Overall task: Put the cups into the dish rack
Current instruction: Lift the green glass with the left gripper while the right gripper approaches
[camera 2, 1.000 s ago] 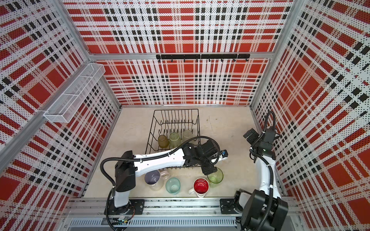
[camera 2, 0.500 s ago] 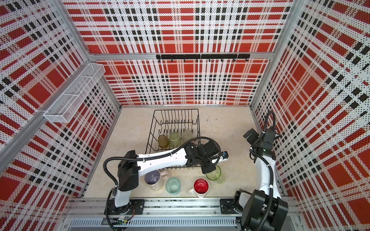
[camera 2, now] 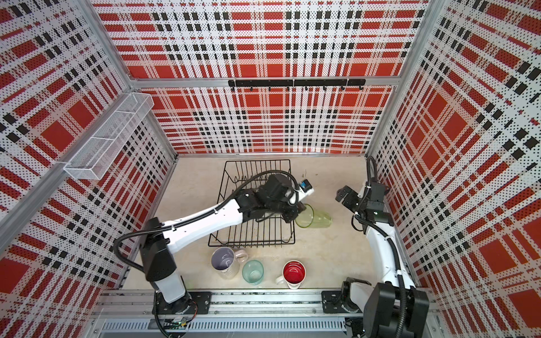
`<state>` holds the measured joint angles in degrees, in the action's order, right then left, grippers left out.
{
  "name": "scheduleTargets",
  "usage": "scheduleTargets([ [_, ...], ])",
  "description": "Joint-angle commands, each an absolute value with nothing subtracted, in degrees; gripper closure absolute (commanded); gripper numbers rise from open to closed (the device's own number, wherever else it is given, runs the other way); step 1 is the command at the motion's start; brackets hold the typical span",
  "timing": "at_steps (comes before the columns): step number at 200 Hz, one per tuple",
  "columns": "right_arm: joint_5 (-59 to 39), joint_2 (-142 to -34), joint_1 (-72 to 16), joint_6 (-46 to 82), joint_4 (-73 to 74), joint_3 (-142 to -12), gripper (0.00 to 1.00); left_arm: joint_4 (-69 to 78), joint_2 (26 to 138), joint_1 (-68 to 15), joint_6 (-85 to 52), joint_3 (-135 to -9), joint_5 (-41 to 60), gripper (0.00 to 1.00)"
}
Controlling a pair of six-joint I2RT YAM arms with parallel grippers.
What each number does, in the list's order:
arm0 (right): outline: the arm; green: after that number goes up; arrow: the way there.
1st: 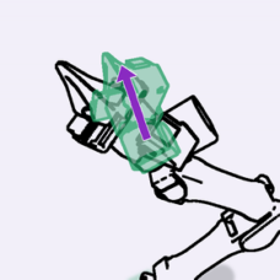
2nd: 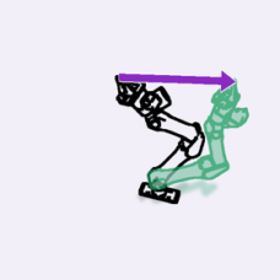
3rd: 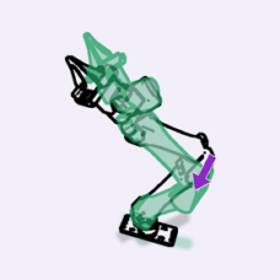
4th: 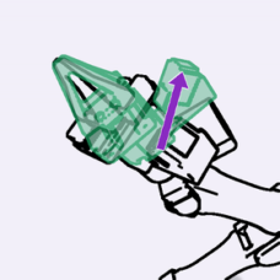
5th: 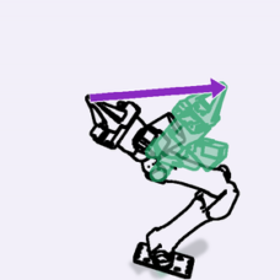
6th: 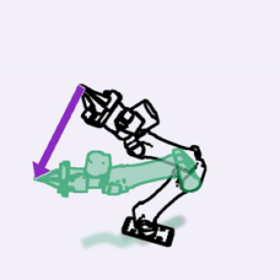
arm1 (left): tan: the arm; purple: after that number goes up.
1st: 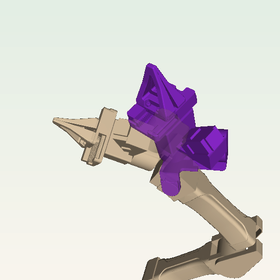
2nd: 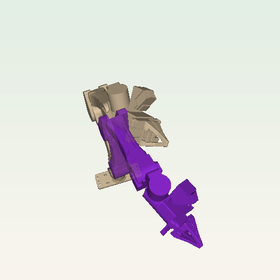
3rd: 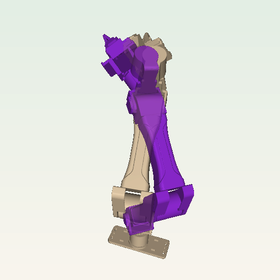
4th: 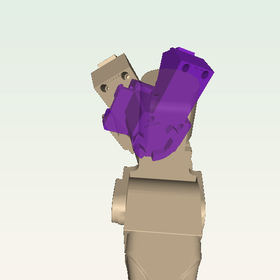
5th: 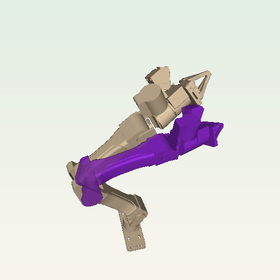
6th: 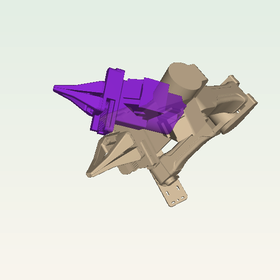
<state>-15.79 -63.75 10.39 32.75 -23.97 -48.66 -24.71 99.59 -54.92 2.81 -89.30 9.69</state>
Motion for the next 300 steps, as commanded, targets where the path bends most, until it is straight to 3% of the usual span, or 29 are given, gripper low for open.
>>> scheduleTargets([
  [1, -24.6, -62.4, 9.3, 33.6, -26.3, -52.4, 0.0, -6.4, 94.1, -51.1, -4.2, -82.0, 14.1, 1.0],
  [41, -37.4, -62.6, 9.2, 34.3, -28.4, -56.6, 0.0, 14.7, 88.3, -44.6, -15.7, -69.1, 18.5, 1.0],
  [63, -42.0, -61.3, 9.1, 36.7, -27.9, -56.7, 0.0, 15.4, 88.7, -43.9, -16.4, -68.9, 19.2, 1.0],
  [92, -56.6, -61.0, 8.7, 40.8, -20.9, -55.2, 0.01, 17.6, 88.8, -43.5, -17.8, -67.6, 21.5, 1.0],
  [147, -65.0, -59.1, 7.6, 51.9, -5.7, -50.6, 0.0, 23.8, 89.2, -41.7, -23.3, -65.3, 28.7, 0.99],
  [169, -66.7, -58.8, 5.4, 59.2, 4.7, -48.3, 0.01, 26.1, 89.2, -41.5, -24.8, -64.3, 28.9, 0.99],
  [222, -66.4, -60.8, 2.9, 60.8, 7.9, -48.7, 0.04, 30.4, 90.1, -41.4, -27.1, -62.3, 31.1, 0.98],
  [300, -67.1, -62.0, 0.9, 74.6, 28.3, -45.7, 0.05, 31.6, 91.2, -42.5, -27.9, -61.1, 30.7, 0.95],
])
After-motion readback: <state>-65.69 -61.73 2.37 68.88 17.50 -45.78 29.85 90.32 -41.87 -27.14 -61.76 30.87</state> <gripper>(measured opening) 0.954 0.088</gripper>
